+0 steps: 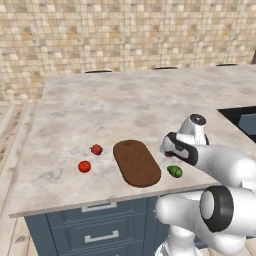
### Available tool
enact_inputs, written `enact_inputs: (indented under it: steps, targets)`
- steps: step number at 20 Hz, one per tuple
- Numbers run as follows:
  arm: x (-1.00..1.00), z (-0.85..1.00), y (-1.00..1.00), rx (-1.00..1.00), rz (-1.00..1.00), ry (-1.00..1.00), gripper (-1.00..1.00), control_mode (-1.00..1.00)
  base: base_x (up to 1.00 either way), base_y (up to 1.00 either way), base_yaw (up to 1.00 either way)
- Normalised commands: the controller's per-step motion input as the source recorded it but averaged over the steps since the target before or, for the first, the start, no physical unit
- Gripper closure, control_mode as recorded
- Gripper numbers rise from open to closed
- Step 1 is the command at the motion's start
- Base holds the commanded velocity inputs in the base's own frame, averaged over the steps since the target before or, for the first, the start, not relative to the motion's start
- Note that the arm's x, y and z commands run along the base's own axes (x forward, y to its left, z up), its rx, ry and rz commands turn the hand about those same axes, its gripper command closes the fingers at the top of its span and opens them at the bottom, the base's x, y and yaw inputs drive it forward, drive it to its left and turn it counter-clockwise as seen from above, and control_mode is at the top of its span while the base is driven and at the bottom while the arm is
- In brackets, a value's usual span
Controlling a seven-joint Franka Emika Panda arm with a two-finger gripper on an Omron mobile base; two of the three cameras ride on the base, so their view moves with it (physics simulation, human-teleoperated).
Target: Place the avocado, onion, tomato, and bell pepper on the cutting board.
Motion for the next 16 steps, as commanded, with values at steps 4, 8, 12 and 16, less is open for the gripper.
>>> enact_inputs:
  steps: [4,8,12,16]
  targets:
    - [0.43,-0.22,-0.05,0.0,0.0,0.0,-1.0,-1.0,0.0,0.0,0.0]
    - [0.45,-0.17,-0.06,0.01,0.0,0.0,-1.0,-1.0,0.0,0.0,0.0]
    - [0.31,-0.17,-0.02,0.0,0.0,0.0,-1.0,-1.0,0.0,0.0,0.0]
    - [0.16,-0.21,-0.01,0.0,0.0,0.0,-1.0,-1.0,0.0,0.0,0.0]
